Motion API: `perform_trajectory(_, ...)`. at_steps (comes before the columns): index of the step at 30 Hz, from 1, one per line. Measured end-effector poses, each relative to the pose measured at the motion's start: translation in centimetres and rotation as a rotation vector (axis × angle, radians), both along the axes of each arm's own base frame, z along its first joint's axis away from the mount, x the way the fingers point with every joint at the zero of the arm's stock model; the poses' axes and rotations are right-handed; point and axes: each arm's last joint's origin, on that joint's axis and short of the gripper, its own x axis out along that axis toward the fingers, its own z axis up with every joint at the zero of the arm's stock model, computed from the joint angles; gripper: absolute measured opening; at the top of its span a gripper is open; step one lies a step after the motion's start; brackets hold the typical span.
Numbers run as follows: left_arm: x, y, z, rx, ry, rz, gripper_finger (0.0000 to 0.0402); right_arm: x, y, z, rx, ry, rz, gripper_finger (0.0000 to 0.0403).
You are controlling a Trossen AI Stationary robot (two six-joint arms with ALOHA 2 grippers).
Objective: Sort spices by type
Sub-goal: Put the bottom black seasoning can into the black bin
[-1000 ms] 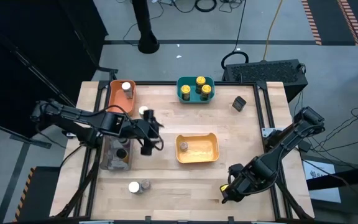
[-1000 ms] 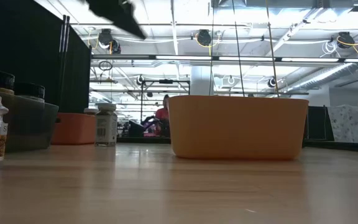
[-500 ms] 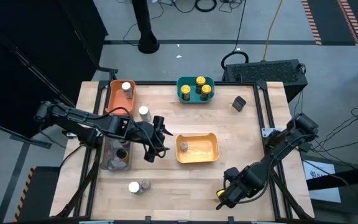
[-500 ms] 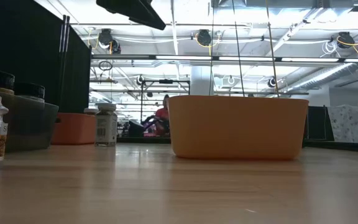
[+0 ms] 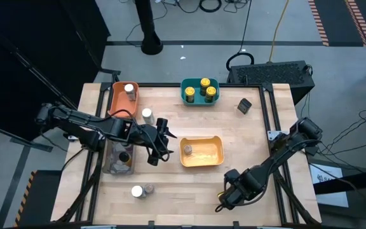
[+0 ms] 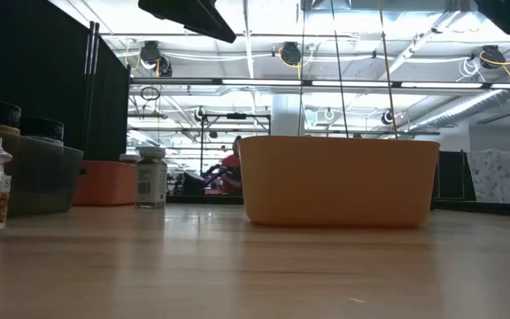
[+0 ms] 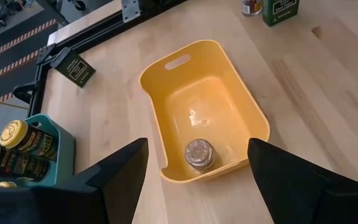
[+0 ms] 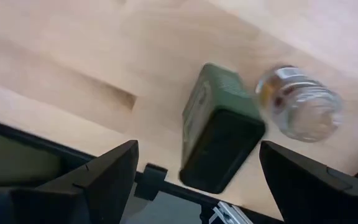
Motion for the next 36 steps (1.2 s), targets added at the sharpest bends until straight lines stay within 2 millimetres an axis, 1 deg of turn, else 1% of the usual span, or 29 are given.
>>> perform_trajectory(3,0.0,0.0,0.0,0.000,0.000,0.000,0.0283,0.7,0.2,-0.6,0.029,-0.021,0.047,0.0320)
perform_trajectory(6,0.0,0.0,0.0,0.000,0.000,0.000,0.0283,1.1,0.1,-0.8,0.034,-0.035,0.065,0.0314)
perform_trajectory(10,0.0,0.0,0.0,0.000,-0.002,0.000,0.0283,1.1,-0.2,-0.8,0.020,-0.023,0.083,0.0287)
perform_trajectory(14,0.0,0.0,0.0,0.001,-0.005,-0.001,0.0283,0.9,-0.3,-0.9,0.003,-0.010,0.096,0.0243)
perform_trajectory(22,0.0,0.0,0.0,0.000,-0.006,-0.001,0.0283,1.0,-0.5,-0.9,-0.031,-0.037,0.119,0.0129)
perform_trajectory(25,0.0,0.0,0.0,0.000,-0.005,-0.001,0.0283,1.0,-0.5,-0.9,-0.041,-0.049,0.136,0.0101)
perform_trajectory(33,0.0,0.0,0.1,-0.003,-0.008,-0.004,0.0283,1.3,-0.9,-0.8,-0.051,-0.064,0.164,0.0100)
perform_trajectory(36,0.3,-0.2,0.3,-0.038,-0.038,-0.044,0.0283,1.4,-1.5,-0.7,-0.070,-0.071,0.190,0.0101)
